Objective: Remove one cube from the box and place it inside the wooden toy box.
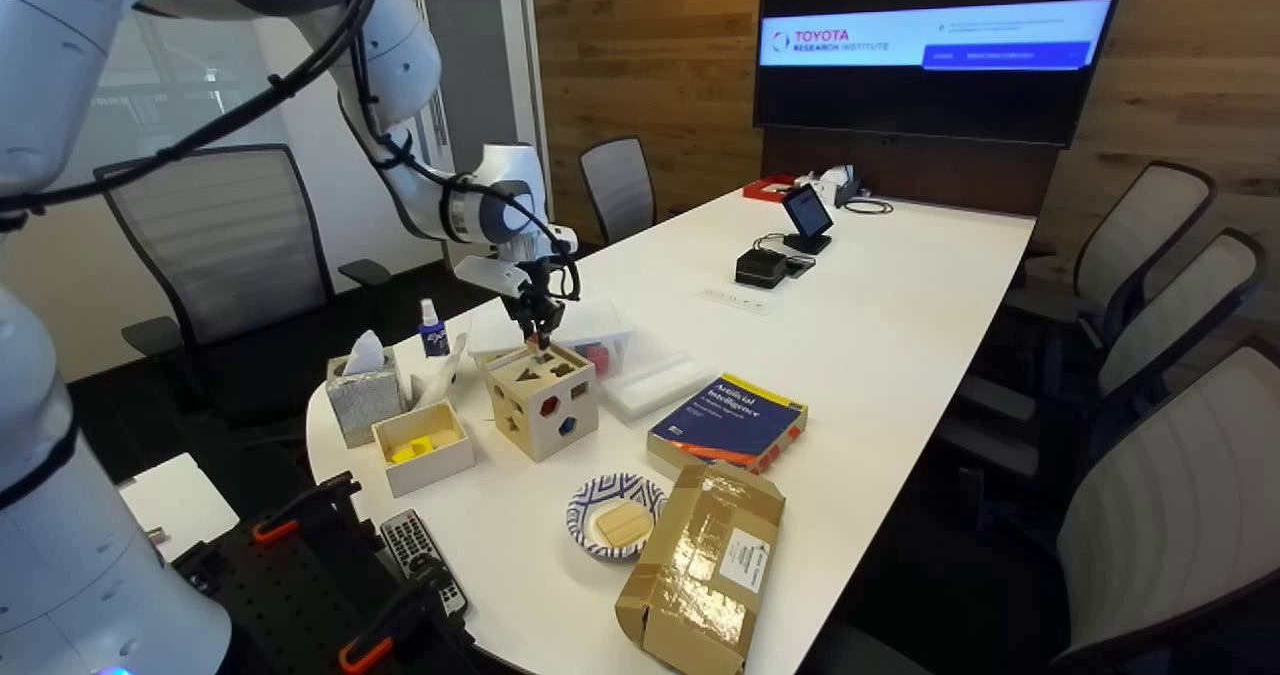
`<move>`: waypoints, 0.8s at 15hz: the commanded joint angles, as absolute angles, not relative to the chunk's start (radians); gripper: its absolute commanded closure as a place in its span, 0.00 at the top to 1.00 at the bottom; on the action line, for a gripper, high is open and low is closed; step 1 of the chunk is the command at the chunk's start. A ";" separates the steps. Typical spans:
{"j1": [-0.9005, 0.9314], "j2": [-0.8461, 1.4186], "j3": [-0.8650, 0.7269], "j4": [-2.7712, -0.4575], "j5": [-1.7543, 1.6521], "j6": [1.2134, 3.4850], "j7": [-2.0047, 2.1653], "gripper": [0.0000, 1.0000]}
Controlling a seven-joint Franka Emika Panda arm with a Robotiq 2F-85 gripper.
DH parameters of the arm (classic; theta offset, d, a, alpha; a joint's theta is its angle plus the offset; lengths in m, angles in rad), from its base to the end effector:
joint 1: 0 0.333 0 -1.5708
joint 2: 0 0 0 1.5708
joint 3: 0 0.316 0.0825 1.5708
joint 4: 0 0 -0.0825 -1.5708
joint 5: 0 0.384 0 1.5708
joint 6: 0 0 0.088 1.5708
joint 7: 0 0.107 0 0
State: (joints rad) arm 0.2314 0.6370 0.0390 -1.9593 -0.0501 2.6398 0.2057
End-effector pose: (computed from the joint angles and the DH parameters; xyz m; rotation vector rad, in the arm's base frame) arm 0.5940 0.1655 0.1497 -3.1285 -0.1565 -0.0683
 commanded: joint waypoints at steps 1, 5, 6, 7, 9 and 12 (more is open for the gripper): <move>0.243 0.644 0.029 -1.945 -0.018 2.634 0.274 0.09; 0.246 0.647 0.024 -1.942 -0.011 2.631 0.315 0.09; 0.247 0.649 0.023 -1.939 -0.009 2.626 0.318 0.09; 0.248 0.653 0.022 -1.933 -0.007 2.621 0.326 0.09; 0.247 0.664 0.022 -1.922 -0.004 2.615 0.330 0.09; 0.246 0.683 0.020 -1.904 0.002 2.611 0.331 0.09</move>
